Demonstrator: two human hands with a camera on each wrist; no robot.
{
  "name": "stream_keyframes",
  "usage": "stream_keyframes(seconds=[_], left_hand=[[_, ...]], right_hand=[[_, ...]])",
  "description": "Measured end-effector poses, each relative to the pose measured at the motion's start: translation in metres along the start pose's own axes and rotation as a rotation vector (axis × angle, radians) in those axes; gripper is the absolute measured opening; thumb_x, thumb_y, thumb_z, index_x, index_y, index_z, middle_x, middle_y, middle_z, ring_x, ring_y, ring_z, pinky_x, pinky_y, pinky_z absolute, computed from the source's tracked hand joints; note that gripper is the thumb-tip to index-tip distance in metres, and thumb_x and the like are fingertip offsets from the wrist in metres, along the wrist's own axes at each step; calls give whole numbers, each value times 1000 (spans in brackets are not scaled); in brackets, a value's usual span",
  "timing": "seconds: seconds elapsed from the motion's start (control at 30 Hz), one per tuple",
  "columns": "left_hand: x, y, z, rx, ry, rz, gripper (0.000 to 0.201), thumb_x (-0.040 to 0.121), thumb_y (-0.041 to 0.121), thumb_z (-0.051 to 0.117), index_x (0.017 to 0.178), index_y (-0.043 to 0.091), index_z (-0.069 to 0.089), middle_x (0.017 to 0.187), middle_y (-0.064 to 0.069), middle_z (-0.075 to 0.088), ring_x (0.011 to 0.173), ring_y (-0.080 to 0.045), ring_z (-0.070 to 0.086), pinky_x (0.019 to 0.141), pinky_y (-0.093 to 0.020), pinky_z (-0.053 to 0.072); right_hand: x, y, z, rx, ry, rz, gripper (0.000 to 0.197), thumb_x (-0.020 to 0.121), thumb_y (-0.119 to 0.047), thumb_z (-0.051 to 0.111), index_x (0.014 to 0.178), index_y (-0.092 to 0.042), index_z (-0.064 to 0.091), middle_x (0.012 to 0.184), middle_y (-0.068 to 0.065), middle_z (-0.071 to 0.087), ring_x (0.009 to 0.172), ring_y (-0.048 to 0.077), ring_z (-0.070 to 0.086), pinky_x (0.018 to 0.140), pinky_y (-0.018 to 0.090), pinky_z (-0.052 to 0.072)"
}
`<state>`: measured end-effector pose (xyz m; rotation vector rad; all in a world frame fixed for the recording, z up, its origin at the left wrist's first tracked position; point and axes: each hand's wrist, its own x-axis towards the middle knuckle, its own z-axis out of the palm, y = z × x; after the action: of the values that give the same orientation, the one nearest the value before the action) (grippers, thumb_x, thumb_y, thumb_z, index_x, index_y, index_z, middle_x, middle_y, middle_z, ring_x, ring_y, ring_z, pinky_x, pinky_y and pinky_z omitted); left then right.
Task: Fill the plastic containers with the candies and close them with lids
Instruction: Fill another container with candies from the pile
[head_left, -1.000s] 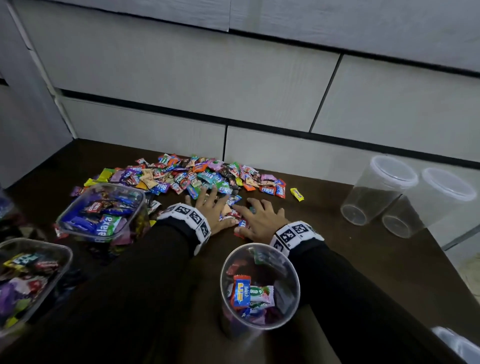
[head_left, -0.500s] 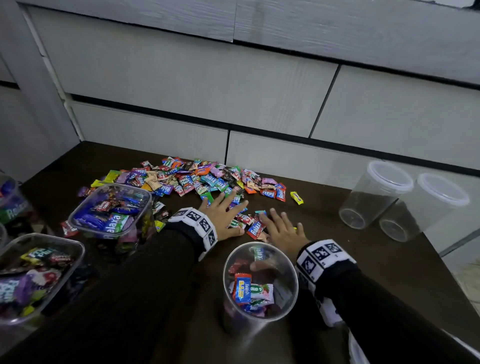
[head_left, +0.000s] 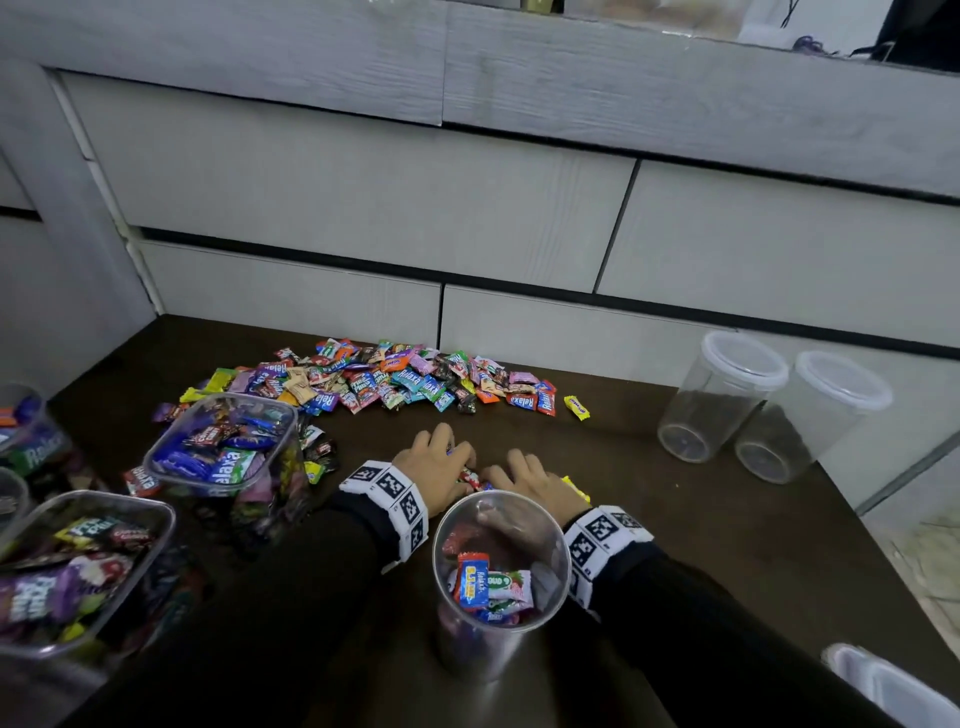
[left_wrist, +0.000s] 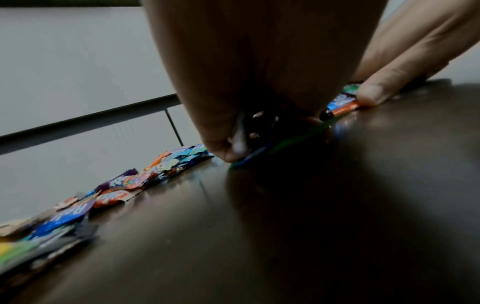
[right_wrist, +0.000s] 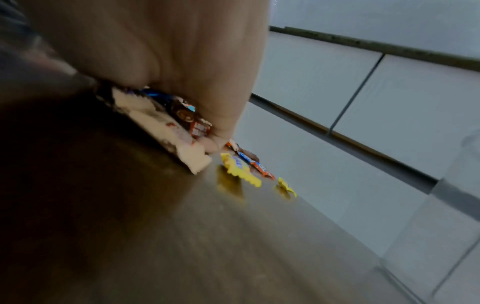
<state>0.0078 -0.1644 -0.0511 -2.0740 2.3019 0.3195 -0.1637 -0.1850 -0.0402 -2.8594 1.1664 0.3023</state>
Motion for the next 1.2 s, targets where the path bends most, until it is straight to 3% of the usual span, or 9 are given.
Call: stream_keyframes(seconds=[0.17, 0.4, 0.57, 0.7, 0.83, 0.9, 0.97, 1.03, 1.2], left_hand=[[-9, 3, -9, -19, -145, 21, 36, 97, 32, 50, 125, 13, 38, 123, -14, 31, 104, -36, 52, 89, -46, 48], [-23, 0, -17, -70, -189, -36, 37, 95, 35, 54, 124, 17, 39, 121, -13, 42, 108, -43, 55, 86, -44, 45], [-40, -12, -21, -280, 54, -100, 32, 95, 36, 58, 120, 18, 52, 107, -9, 60, 100, -28, 58, 86, -35, 44], [-51, -11, -32, -512, 239, -144, 28, 94, 41, 60, 110, 18, 59, 81, -2, 55, 75, -20, 51, 69, -32, 40], [-57, -4, -57, -597, 373, -99, 27, 95, 40, 57, 112, 18, 59, 71, -2, 56, 60, -15, 48, 62, -31, 39], [-61, 0, -71, -613, 447, -67, 29, 96, 42, 55, 113, 19, 57, 67, -2, 58, 53, -12, 46, 59, -30, 39], [-65, 4, -85, -622, 536, -45, 28, 95, 44, 55, 112, 21, 57, 55, 1, 47, 44, -9, 39, 52, -28, 35], [-69, 9, -98, -658, 617, -19, 27, 95, 43, 56, 111, 22, 57, 49, 5, 39, 37, -5, 35, 43, -17, 28], [-84, 22, -114, -666, 742, 28, 18, 94, 44, 57, 102, 28, 56, 47, 4, 32, 38, -7, 28, 42, -21, 26]], right_hand=[[-6, -12, -9, 187, -102, -30, 35, 101, -28, 41, 128, -7, 39, 126, 16, 35, 111, 35, 49, 91, 41, 42], [-11, -8, -21, 229, -170, 54, 36, 95, -23, 49, 129, -11, 45, 125, 13, 48, 115, 34, 52, 93, 40, 42], [-31, 5, -38, 452, 81, 186, 27, 89, -23, 60, 110, -7, 57, 110, 16, 60, 101, 31, 59, 84, 31, 45], [-48, 10, -58, 647, 386, 265, 20, 88, -18, 63, 107, -10, 65, 96, 14, 64, 77, 22, 58, 70, 19, 43], [-62, 11, -83, 728, 635, 229, 10, 87, -19, 66, 95, -14, 64, 73, 4, 55, 57, 8, 47, 53, 8, 37], [-68, 8, -94, 749, 712, 211, 9, 87, -21, 67, 94, -16, 64, 74, 3, 59, 57, 8, 52, 52, 9, 40], [-74, 3, -105, 785, 770, 185, 7, 87, -22, 66, 92, -19, 62, 76, 2, 63, 58, 7, 56, 53, 12, 44], [-80, -6, -113, 801, 812, 151, 7, 87, -22, 66, 91, -20, 61, 76, -1, 63, 60, 4, 57, 55, 15, 47], [-91, -33, -118, 808, 835, 62, 8, 86, -19, 67, 89, -23, 61, 71, -9, 60, 61, -2, 56, 56, 10, 43]])
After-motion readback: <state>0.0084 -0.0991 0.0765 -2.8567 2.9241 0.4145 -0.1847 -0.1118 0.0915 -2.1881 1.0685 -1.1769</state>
